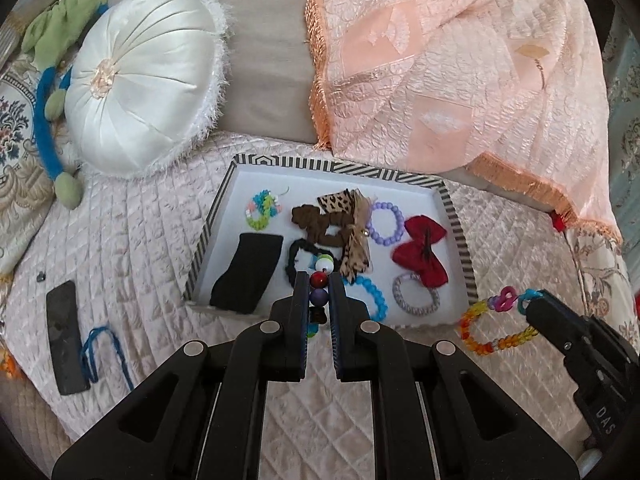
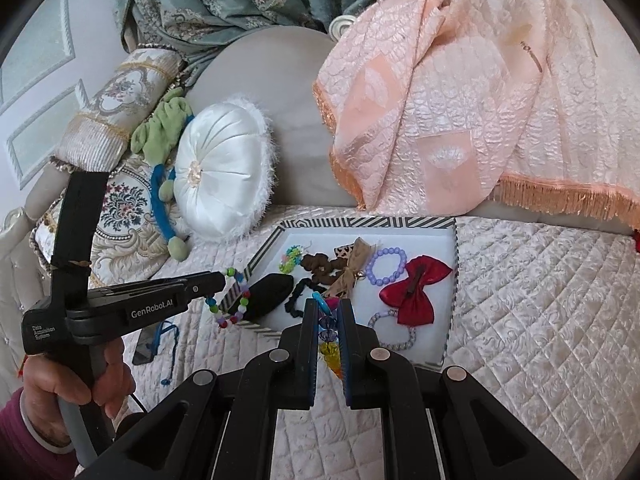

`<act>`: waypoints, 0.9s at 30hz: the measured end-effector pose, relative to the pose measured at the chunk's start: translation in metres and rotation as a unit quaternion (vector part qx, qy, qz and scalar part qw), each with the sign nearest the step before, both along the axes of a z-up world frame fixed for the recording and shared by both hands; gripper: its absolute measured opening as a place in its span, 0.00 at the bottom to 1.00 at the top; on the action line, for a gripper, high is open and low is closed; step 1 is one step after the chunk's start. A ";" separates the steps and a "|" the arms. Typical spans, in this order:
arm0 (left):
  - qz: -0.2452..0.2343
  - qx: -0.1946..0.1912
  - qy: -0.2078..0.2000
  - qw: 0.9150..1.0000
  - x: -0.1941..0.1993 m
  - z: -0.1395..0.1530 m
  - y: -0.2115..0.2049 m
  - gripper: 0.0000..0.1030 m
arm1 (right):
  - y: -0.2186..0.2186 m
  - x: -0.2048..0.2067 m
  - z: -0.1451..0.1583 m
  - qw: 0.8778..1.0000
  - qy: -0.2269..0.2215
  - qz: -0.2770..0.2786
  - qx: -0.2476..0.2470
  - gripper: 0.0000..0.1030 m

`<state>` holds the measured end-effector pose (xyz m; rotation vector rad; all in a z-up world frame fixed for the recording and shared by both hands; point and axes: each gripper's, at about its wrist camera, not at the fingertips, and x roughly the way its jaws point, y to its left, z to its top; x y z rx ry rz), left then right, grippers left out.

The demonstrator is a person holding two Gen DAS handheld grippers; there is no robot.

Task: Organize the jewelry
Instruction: 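Lower both bracelets into the tray and open both tools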

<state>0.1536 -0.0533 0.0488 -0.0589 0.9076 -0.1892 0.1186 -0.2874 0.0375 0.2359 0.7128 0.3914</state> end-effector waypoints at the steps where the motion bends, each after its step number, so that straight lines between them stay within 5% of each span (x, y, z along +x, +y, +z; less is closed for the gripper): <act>1: 0.000 0.003 0.000 1.000 0.005 -0.003 -0.003 0.08 | 0.001 0.004 -0.002 1.000 0.002 0.000 0.001 0.08; 27: 0.029 0.028 0.069 0.997 0.081 -0.095 0.011 0.08 | 0.031 0.143 -0.095 0.994 0.105 0.001 -0.035 0.08</act>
